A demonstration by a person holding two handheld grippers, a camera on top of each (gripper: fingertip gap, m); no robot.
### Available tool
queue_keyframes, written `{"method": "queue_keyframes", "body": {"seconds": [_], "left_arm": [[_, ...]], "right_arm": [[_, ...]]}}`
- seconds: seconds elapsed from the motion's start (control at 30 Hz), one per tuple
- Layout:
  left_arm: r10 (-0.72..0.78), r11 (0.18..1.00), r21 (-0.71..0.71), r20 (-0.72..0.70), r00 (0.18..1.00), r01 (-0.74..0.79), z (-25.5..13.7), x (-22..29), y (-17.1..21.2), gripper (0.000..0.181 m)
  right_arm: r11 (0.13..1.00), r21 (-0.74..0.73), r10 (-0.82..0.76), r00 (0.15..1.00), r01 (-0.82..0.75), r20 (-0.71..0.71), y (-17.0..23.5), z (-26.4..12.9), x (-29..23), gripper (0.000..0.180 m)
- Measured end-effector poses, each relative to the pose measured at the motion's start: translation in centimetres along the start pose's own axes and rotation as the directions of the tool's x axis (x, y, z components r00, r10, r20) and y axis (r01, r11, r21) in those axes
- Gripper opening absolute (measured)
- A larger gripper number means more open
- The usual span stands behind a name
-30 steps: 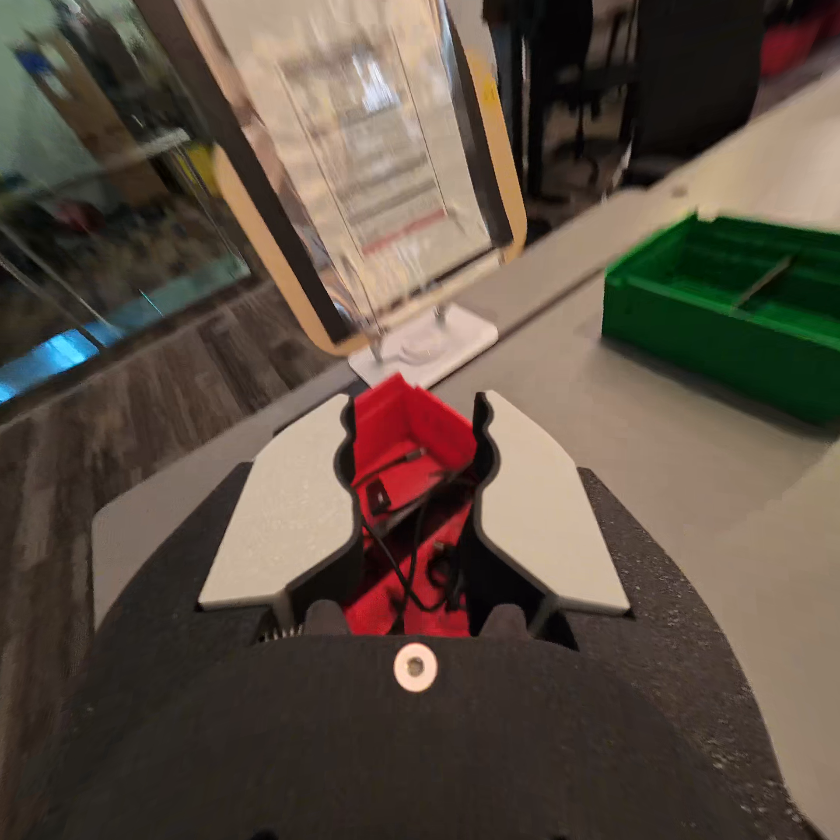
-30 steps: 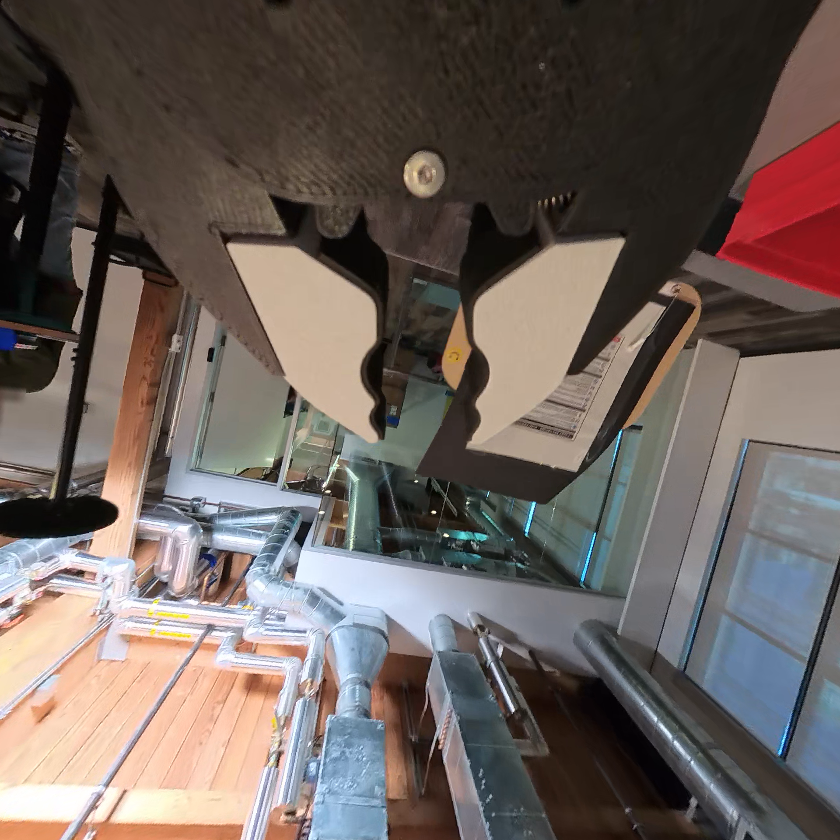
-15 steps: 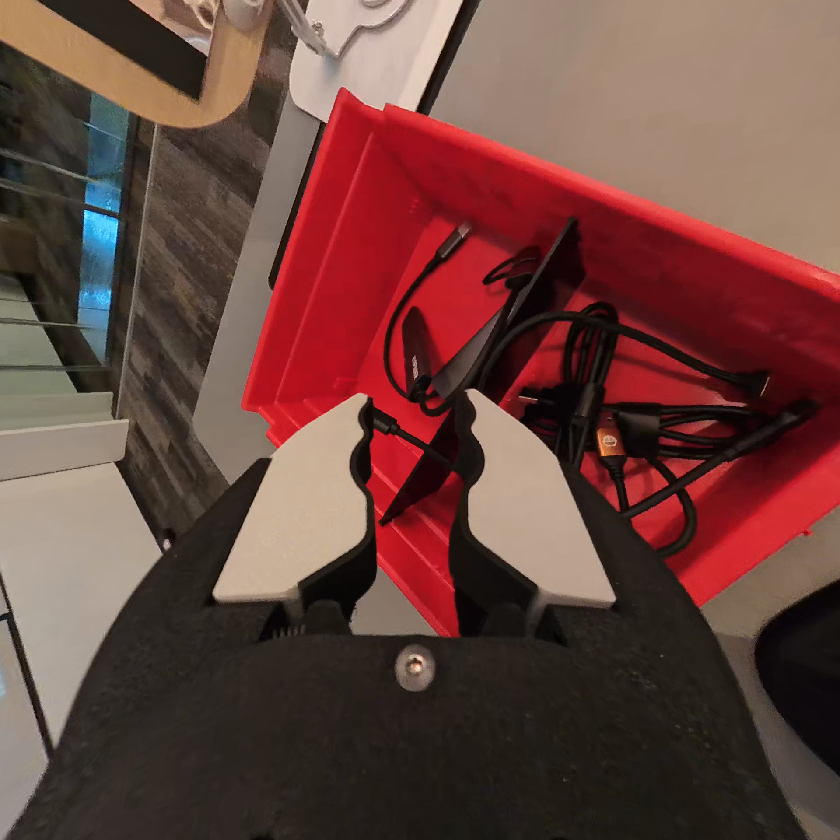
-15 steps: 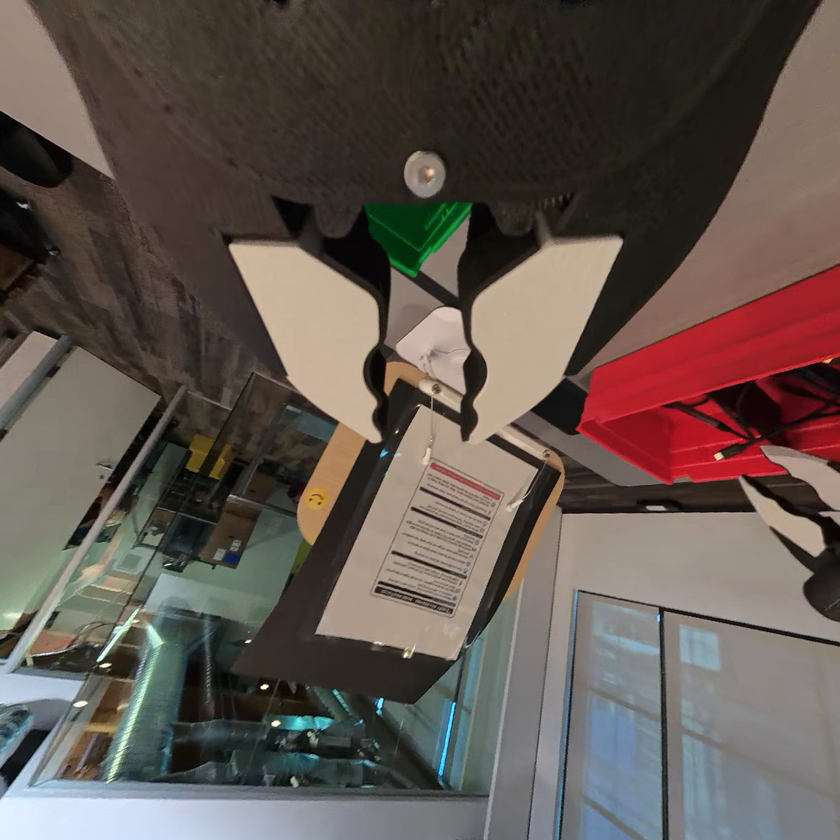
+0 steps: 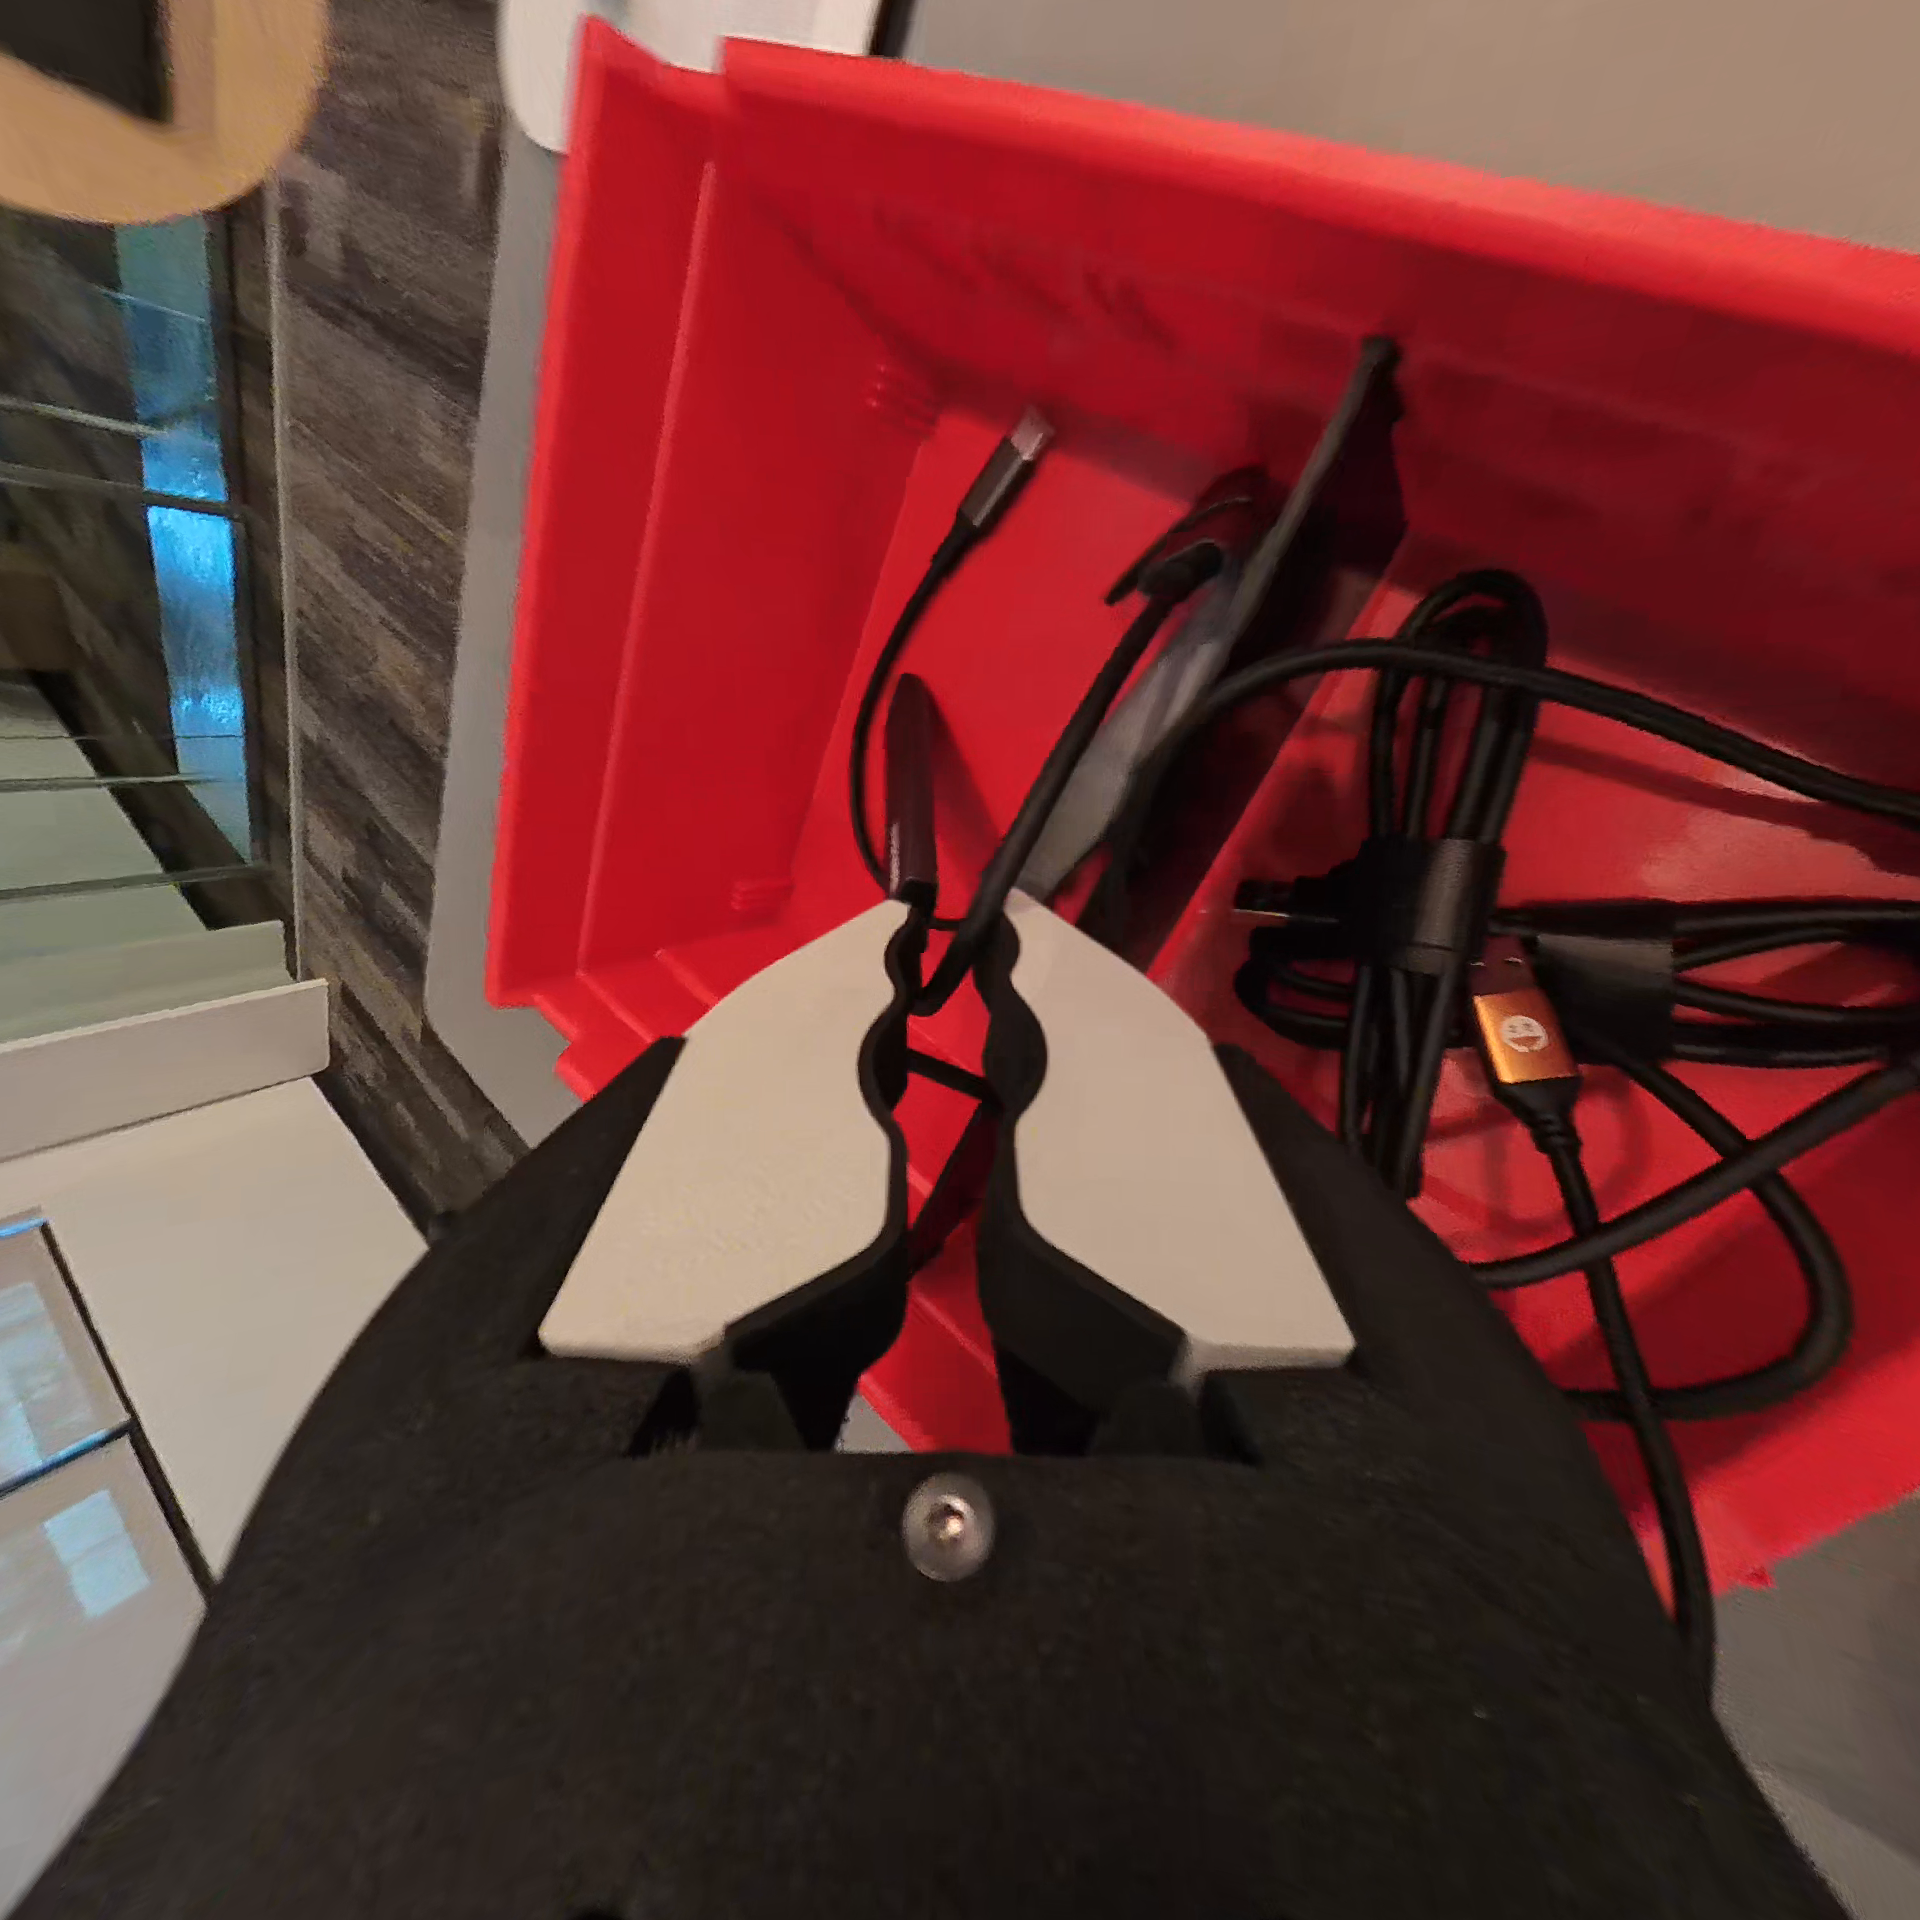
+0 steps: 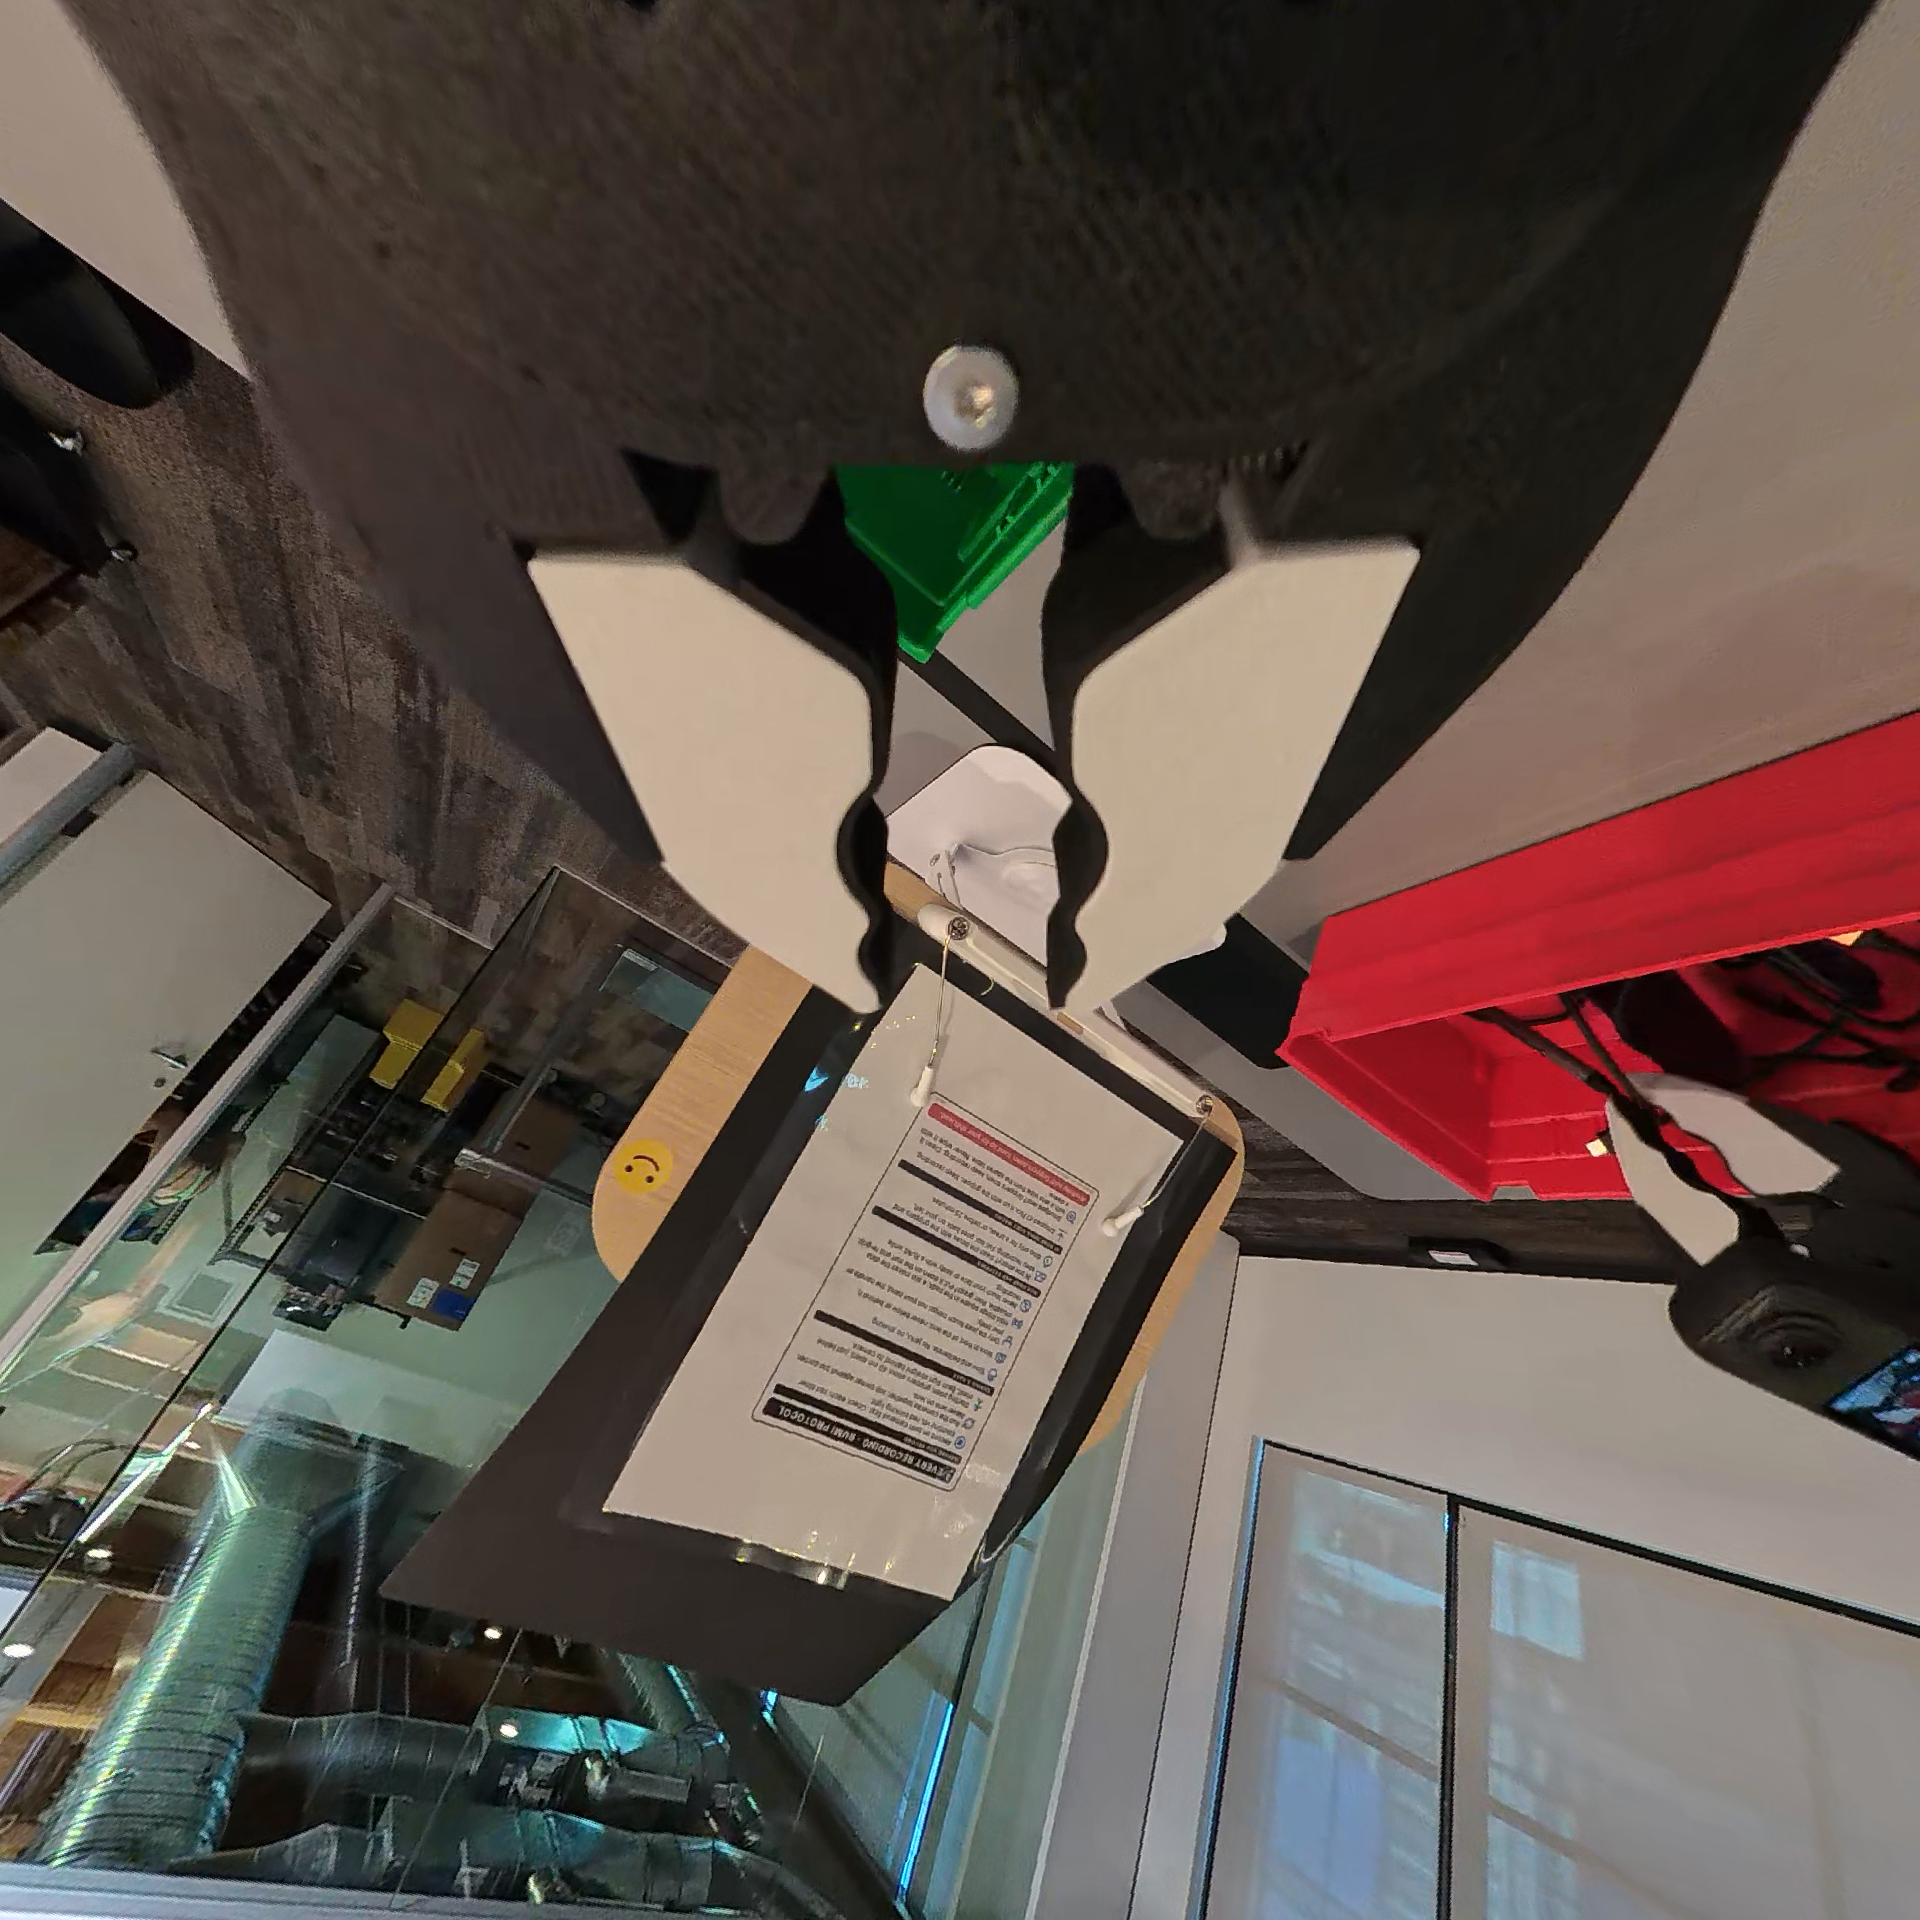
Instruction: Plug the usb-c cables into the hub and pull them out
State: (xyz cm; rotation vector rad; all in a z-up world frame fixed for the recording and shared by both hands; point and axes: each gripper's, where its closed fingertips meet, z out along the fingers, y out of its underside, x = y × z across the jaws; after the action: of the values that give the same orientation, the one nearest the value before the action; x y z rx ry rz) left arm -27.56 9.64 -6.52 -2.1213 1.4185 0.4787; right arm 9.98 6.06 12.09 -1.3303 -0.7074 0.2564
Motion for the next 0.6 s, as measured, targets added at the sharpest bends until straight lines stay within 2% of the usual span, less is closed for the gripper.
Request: {"method": "queue_keyframes", "body": {"seconds": [0.13,0.3,0.5,0.6], "left_arm": [[-0.155,0.986,0.078,0.119,0.981,0.146,-1.7,-3.3,-0.5,0.002],[-0.346,0.93,0.178,0.141,0.927,0.32,-4.8,-5.7,-1.1,0.001],[-0.387,0.902,0.323,0.311,0.868,0.287,-11.3,-7.3,-4.2,0.001],[-0.408,0.875,0.424,0.39,0.826,0.232,-15.4,-7.2,-6.7,0.0]], "right_arm": [[1.0,0.004,-0.004,1.0,0.004,0.0,-0.1,0.0,0.0,0.027],[1.0,-0.002,-0.018,1.0,0.018,-0.014,-0.1,-0.3,0.3,0.026],[0.999,-0.012,-0.037,0.998,0.036,-0.053,-0.3,-1.5,1.6,0.026],[0.996,-0.083,-0.049,0.995,0.042,-0.09,0.8,-2.6,3.2,0.026]]}}
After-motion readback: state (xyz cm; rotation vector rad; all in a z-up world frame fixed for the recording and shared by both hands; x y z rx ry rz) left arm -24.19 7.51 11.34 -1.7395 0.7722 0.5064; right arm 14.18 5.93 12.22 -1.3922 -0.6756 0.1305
